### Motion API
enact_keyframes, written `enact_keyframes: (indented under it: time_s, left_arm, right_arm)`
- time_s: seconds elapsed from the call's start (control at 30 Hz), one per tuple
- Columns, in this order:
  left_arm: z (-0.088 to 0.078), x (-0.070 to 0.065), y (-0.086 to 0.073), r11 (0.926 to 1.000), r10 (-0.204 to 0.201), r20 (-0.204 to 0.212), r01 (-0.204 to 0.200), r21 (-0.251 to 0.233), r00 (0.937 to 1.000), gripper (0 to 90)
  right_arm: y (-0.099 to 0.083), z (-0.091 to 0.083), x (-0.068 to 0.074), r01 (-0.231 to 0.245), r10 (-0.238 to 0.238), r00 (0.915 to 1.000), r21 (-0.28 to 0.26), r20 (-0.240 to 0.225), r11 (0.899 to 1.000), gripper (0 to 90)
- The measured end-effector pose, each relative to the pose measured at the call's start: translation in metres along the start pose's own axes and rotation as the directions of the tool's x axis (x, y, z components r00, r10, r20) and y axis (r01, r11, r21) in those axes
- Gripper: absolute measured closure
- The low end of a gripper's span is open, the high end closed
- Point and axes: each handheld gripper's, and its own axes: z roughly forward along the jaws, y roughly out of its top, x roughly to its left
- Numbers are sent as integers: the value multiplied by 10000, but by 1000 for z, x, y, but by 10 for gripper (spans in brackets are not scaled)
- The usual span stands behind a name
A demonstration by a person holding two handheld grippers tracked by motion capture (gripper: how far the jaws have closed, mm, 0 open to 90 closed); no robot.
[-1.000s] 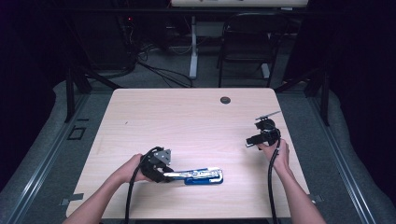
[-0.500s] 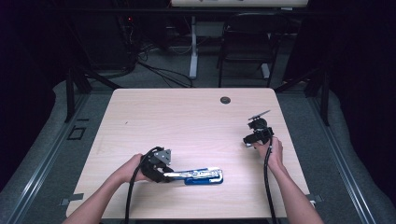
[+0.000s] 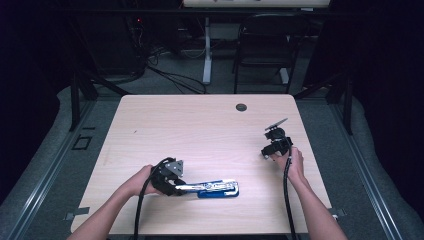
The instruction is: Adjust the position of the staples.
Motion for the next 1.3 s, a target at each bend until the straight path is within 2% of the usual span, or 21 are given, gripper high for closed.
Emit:
enact_keyframes:
  time_s: [0.03, 0.13, 0.17, 0.2, 0.27, 0.3, 0.33, 0.43, 0.47, 0.57, 0.6, 0.67, 0.7, 0.77, 0.9, 1.07, 1.17, 1.27, 1.3]
  left_arm:
    - [0, 0, 0, 10000, 17, -27, -17, 64, 10000, 654]
    - [0, 2, 0, 10000, 15, 302, -16, 22, 9995, 654]
    - [0, 1, 0, 10000, -3, 227, 2, 44, 9997, 654]
    - [0, 0, 0, 10000, -9, -28, 9, -4, 10000, 654]
    - [0, 0, 0, 10000, -1, -26, 1, -5, 10000, 654]
    - [0, -1, 0, 10000, 1, -17, -1, -13, 10000, 654]
    - [0, 0, 0, 10000, 1, 31, -1, 9, 10000, 654]
    - [0, 0, 0, 10000, 3, 34, -3, 5, 10000, 654]
    - [0, 1, 1, 10000, 23, 242, -24, 70, 9997, 654]
    - [0, 2, 0, 10000, 1, 337, -1, 6, 9994, 654]
    - [0, 0, 0, 10000, -2, 32, 2, 20, 10000, 654]
    - [0, 0, 1, 10000, -4, 23, 4, 21, 10000, 654]
    - [0, 0, 1, 10000, -4, 25, 4, 24, 10000, 655]
    - [0, 0, 1, 10000, -6, 17, 6, 25, 10000, 655]
    - [0, 0, 1, 10000, -4, 41, 4, 27, 10000, 655]
    - [0, 0, 1, 10000, -9, 66, 8, 69, 10000, 654]
    - [0, 0, 1, 10000, -7, 68, 6, 77, 10000, 655]
    - [0, 1, 1, 9999, 1, 128, -3, 102, 9999, 655]
    - [0, 0, 1, 9999, 0, 35, -1, 128, 10000, 654]
  right_arm:
    - [0, 0, 1, 27, -27, 10000, 40, 28, 10000, 415]
    - [0, 1, 1, 122, -121, 9999, 232, -23, 9997, 422]
    - [0, 2, 2, 115, -114, 9999, 263, -37, 9996, 427]
    - [0, 1, 2, 116, -115, 9999, 292, -34, 9995, 431]
    - [-1, 0, 2, 188, -187, 9998, 358, -30, 9992, 441]
    - [-2, 1, 3, 21, -20, 10000, 216, -48, 9998, 447]
    - [-1, -1, 2, 173, -171, 9998, 387, -52, 9991, 454]
    - [-2, -3, 1, 203, -202, 9998, 453, -22, 9988, 470]
    - [-2, -3, 1, 221, -217, 9997, 506, -70, 9985, 473]
    - [-3, -3, -1, 230, -218, 9996, 688, -169, 9974, 489]
    - [-4, -3, -1, 189, -177, 9997, 625, -187, 9979, 502]
    - [-4, -3, -2, 226, -206, 9994, 725, -270, 9971, 526]
    - [-5, -2, -1, 93, -75, 9995, 594, -307, 9982, 535]
    - [-5, -5, -3, 299, -268, 9989, 835, -374, 9961, 556]
    - [-5, -8, -5, 400, -348, 9980, 1035, -523, 9938, 601]
    - [-7, -9, -10, 275, -187, 9969, 1158, -765, 9929, 650]
    - [-7, -11, -13, 200, -90, 9961, 1252, -878, 9919, 642]
    - [-6, -16, -16, 9, 83, 9947, 895, -1024, 9960, 629]
    - [-5, -16, -16, -66, 139, 9945, 707, -1035, 9975, 633]
